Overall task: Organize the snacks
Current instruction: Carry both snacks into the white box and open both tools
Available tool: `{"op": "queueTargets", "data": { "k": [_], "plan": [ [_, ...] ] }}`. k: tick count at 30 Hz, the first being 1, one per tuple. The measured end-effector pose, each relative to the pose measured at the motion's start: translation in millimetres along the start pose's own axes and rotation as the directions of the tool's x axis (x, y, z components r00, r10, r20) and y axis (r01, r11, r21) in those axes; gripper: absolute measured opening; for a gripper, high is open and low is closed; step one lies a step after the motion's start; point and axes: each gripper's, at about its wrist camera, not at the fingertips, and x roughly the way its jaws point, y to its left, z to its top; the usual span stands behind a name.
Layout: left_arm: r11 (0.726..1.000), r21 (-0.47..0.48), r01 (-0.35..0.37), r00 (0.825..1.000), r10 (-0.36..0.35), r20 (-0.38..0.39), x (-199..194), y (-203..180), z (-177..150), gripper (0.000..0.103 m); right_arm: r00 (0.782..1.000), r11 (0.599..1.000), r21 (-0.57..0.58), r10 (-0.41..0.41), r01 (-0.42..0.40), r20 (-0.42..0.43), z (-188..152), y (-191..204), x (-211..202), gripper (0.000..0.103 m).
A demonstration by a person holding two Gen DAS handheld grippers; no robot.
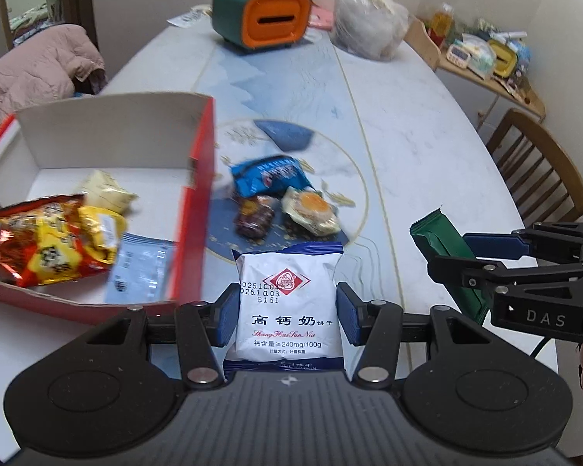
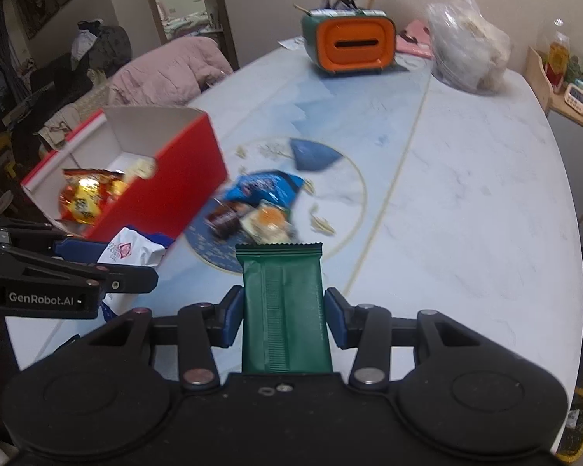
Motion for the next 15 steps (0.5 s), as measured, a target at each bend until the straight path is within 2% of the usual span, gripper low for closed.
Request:
{"op": "queueTargets", "data": {
  "k": [15],
  "plan": [
    [0.999, -0.036, -0.036, 0.994, 0.04, 0.107, -56.8, 86.7, 25.4, 0.051, 0.997, 0.998, -0.057, 0.029, -0.025, 0.07, 44.8, 86.2, -2.6, 0.043]
  ]
}}
